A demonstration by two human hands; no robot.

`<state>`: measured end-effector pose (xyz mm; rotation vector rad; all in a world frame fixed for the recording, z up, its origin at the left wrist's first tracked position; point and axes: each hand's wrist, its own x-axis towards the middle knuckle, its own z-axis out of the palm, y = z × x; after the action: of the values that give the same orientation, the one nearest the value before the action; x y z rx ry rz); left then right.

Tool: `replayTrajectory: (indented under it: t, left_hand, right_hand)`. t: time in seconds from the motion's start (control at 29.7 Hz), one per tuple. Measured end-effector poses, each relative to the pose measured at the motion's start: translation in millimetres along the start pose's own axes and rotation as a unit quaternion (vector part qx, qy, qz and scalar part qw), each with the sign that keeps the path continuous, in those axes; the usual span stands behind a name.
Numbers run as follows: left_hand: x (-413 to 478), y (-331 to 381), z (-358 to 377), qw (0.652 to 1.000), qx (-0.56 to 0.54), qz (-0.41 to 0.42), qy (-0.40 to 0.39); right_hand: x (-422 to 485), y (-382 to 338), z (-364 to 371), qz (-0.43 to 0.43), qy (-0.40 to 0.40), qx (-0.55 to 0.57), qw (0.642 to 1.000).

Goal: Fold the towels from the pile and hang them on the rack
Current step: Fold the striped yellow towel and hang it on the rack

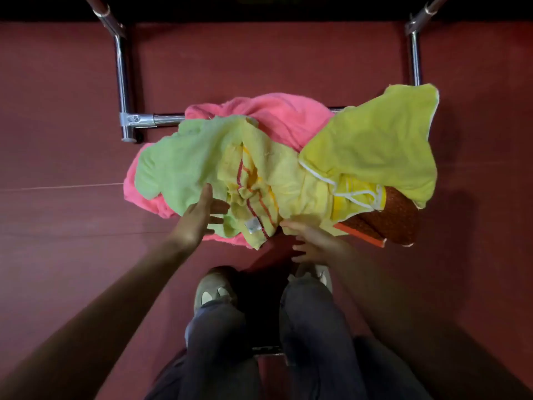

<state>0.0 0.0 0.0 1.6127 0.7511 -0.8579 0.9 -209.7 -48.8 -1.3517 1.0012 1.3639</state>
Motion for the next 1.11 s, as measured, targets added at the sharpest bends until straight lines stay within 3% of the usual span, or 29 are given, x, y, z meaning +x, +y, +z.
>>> replayTrajectory:
  t: [0.1,0.2,0.27,0.44,0.54,0.74,0.88,0.98,1.11]
  left_hand:
    - [12.4,-13.3,-0.6,0.998,0.045,-0.019,0.029]
    - [19.5,-19.6,15.2,0.996,0.082,-0.033,0.004]
    - [22.9,-21.6,28.7,0.998,0.052,-0.039,-0.025]
    - [32.7,-24.2,52.4,0.999,-0.017,0.029,0.013]
    - [33.6,-19.8,55.9,0.996,-0.059,0.065,-0.002]
    - [45.3,-28.3,40.2,0.978,-0.129,0.042,0.160]
    - [30.5,-11.8,28.5,0.972,-0.183,0.067,0.130]
    - [7.9,10.3,13.4,0.982,-0.113,0.135,0.074]
    - [-31.3,45.0,-14.2,0.965,0.121,0.229,0.052]
  right_hand:
    - [1.7,-3.5,12.7,-0.046,-0.013,-0.004,0.999]
    - [2.0,-6.8,17.3,-0.085,0.015,-0.015,0.996]
    - [2.5,-6.5,16.5,-0.093,0.017,-0.010,0.995]
    - [0.1,0.3,14.1,-0.090,0.022,0.040,0.995]
    - [0.6,0.9,11.5,-0.094,0.018,0.067,0.993]
    - [-10.1,-13.3,14.8,-0.132,0.030,0.098,0.986]
    - [-29.9,-29.8,17.0,-0.192,0.050,0.097,0.975]
    - [-52.9,-41.9,16.5,-0.283,0.063,0.019,0.957]
    - [-101.7,-66.4,22.3,-0.409,0.039,-0.073,0.909]
